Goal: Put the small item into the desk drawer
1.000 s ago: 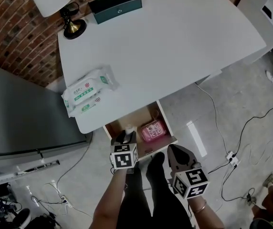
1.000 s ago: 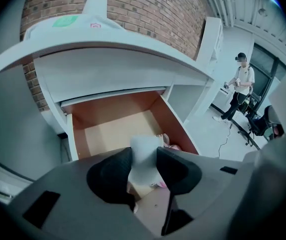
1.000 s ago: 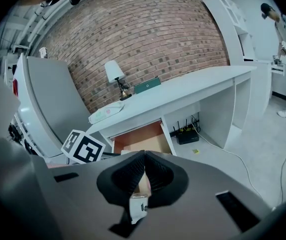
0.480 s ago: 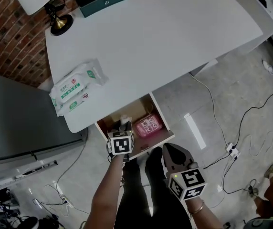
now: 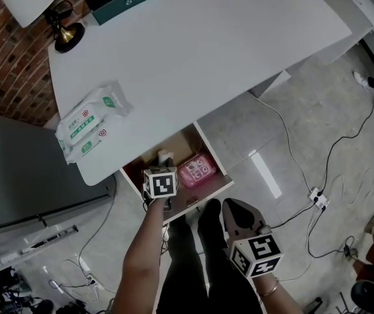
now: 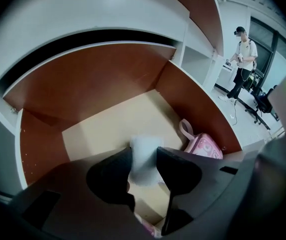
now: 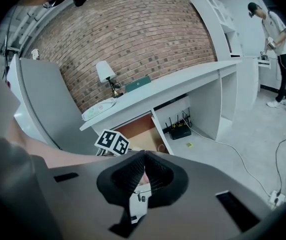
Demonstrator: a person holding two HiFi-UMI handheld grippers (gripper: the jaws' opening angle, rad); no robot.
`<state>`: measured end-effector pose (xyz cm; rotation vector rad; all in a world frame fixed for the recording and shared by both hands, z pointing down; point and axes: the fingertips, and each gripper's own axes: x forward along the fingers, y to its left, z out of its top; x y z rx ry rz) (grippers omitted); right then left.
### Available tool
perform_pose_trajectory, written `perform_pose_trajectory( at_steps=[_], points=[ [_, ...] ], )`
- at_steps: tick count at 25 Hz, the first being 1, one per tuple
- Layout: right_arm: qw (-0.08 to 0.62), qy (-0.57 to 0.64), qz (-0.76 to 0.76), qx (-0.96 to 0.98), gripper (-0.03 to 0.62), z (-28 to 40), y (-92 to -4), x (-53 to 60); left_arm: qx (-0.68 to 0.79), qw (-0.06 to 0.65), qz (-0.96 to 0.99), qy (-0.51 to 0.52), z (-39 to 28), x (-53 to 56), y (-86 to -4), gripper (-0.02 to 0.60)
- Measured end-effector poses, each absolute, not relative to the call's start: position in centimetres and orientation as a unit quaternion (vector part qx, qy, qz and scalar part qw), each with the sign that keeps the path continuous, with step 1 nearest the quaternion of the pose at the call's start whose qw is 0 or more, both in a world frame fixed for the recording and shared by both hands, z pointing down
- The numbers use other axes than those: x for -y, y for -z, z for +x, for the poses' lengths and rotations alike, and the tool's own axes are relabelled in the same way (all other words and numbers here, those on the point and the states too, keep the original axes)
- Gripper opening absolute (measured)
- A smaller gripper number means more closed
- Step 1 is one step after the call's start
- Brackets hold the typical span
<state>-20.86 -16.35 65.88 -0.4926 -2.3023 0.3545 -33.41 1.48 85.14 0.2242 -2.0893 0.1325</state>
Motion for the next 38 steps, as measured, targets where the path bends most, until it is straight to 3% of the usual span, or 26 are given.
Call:
perform_pose_trajectory(
  at_steps=[18, 21, 26, 38],
  points=[
    [0.373, -0.144, -0.176, 0.900, 0.009, -20.2, -66.4, 17.5, 0.841, 0.528, 0.098, -0.068, -34.5, -0.3, -87.7, 0.184],
    [0.373, -0.142, -0.177, 0.900, 0.009, -20.3, -66.2, 17.4, 0.836, 0.534, 0.112, -0.062, -34.4, 0.1, -87.2, 0.217],
    [0.371, -0.148, -0.182, 0.899, 0.009, -20.9, -65.3, 16.9, 0.845, 0.515, 0.127, -0.065, -34.5, 0.5, -84.3, 0.256],
    [0.348, -0.137, -0.199, 0.906, 0.009, -21.1, -60.9, 14.7, 0.879, 0.453, 0.147, -0.018, -30.3, 1.1, -73.8, 0.237]
  ],
)
